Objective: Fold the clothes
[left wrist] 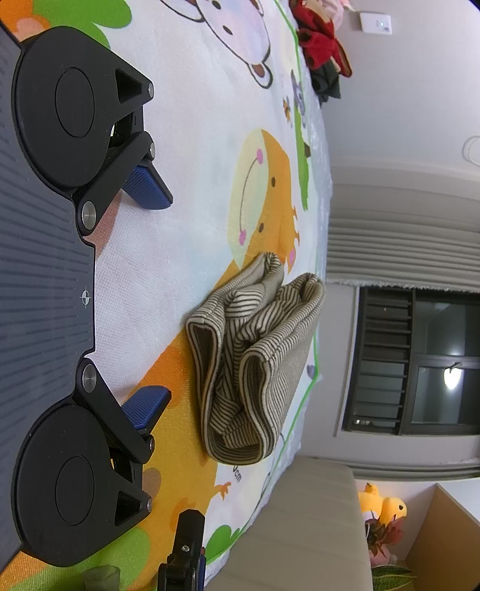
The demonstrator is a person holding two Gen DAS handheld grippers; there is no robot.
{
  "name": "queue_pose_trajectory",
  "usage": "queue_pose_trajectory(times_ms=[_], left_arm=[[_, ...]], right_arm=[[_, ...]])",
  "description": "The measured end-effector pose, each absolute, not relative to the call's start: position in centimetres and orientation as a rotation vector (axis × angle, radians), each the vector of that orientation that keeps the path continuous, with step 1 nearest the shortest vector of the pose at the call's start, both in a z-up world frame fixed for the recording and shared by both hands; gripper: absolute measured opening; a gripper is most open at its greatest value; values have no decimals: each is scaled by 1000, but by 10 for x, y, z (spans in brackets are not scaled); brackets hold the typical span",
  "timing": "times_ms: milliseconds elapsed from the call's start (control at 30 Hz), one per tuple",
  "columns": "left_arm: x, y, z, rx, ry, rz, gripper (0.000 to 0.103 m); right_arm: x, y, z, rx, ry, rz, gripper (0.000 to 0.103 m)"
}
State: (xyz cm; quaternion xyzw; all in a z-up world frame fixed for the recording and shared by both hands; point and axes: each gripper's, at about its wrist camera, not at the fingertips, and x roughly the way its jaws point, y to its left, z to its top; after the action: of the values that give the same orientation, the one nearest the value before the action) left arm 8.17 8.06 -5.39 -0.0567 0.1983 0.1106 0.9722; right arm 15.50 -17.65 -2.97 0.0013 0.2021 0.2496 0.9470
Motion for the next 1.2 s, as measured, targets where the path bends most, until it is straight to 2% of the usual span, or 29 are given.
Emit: queue_pose_trajectory(times_ms=[1200], left_arm=[[73,82,-50,-128,343,223,103]], right_arm=[[150,-177,-30,2,387,500,103]])
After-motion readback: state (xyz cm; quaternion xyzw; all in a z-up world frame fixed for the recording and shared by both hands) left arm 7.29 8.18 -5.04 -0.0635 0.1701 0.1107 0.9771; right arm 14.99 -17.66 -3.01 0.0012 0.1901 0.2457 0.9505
